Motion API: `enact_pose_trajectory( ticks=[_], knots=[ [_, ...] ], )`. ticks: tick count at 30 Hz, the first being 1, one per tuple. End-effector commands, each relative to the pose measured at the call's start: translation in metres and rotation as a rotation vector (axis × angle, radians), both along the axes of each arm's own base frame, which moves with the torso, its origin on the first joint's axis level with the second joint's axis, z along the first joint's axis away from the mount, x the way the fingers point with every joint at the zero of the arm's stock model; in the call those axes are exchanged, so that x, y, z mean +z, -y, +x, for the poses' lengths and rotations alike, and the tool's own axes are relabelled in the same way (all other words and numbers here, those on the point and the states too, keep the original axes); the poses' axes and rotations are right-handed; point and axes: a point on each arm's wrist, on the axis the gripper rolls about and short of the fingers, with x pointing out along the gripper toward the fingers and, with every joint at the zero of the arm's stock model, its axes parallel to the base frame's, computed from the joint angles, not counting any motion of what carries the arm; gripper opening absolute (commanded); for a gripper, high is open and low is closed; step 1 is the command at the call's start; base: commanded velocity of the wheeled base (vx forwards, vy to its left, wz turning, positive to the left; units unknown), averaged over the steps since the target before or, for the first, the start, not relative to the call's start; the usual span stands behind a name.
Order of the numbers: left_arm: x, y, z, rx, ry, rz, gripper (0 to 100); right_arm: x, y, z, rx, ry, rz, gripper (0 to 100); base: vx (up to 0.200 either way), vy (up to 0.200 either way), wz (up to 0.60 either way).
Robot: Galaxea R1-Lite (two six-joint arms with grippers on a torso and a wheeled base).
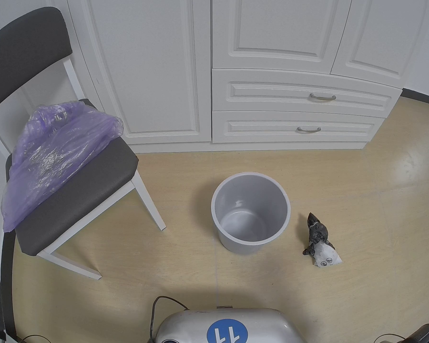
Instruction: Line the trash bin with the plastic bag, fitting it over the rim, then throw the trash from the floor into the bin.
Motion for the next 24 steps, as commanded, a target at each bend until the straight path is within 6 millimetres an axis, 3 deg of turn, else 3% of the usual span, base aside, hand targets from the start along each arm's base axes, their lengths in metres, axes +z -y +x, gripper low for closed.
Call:
enact_pose_trajectory(
  ticks=[1, 5, 14, 18, 24],
  knots=[
    [0.037, 0.0, 0.019, -0.015, -0.098, 0.01, 100, 0.041, 0.0, 0.03, 0.014, -0.144, -0.004, 100, 0.0, 0.0, 0.0],
    [0.05, 0.0, 0.04, -0.003, -0.184, 0.017, 100, 0.057, 0.0, 0.049, 0.012, -0.204, -0.003, 100, 0.0, 0.0, 0.0],
    [0.09, -0.001, 0.127, 0.083, -0.375, 0.113, 100, 0.086, 0.001, 0.109, 0.014, -0.296, 0.006, 100, 0.0, 0.0, 0.0],
    [0.097, -0.003, 0.163, 0.128, -0.435, 0.165, 100, 0.085, 0.001, 0.12, 0.009, -0.284, 0.009, 100, 0.0, 0.0, 0.0],
    [0.086, -0.016, 0.206, 0.293, -0.585, 0.286, 100, 0.071, 0.001, 0.128, 0.013, -0.352, 0.023, 100, 0.0, 0.0, 0.0]
  ],
)
